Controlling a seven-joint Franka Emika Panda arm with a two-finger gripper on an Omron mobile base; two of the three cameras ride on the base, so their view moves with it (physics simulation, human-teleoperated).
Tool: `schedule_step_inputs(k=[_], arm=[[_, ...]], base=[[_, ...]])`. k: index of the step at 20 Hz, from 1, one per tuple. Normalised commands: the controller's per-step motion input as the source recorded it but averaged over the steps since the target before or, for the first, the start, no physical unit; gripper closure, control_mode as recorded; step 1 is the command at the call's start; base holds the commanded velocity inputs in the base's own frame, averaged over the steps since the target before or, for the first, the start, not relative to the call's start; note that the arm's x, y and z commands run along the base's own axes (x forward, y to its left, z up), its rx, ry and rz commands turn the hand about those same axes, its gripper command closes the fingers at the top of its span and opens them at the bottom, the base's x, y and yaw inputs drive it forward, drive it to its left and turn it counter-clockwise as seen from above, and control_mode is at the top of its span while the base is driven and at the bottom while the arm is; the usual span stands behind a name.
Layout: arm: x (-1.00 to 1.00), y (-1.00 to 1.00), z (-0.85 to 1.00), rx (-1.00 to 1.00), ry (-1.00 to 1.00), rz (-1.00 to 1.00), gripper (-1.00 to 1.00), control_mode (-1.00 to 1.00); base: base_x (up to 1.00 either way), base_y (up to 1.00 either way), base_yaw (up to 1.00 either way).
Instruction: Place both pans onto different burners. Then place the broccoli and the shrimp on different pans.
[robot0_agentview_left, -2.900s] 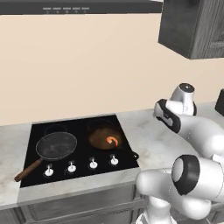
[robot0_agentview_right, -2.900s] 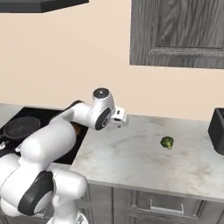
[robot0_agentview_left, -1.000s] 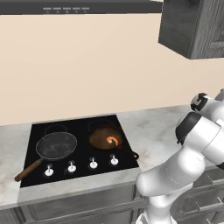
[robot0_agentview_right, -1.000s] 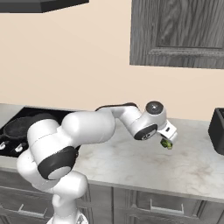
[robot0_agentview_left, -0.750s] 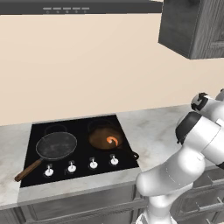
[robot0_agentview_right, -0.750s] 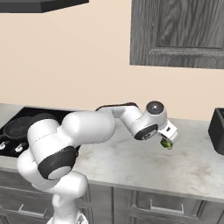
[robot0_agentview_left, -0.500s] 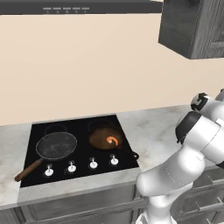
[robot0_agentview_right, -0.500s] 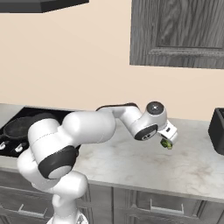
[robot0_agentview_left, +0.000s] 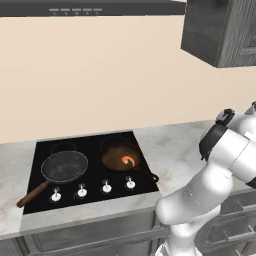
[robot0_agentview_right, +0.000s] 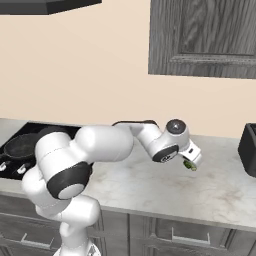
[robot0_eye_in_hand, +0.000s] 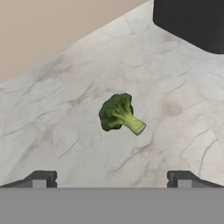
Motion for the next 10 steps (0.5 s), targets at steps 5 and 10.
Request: schedule_step_inputs(k=[5, 10], arm=[[0.10, -0.01, -0.20, 0.00, 0.00, 0.00, -1.00, -1.00], [0.20, -0.05, 0.00, 0.00, 0.00, 0.00, -1.00, -1.00]], base=[[0.00, 0.00, 0.00], [0.00, 0.00, 0.00]])
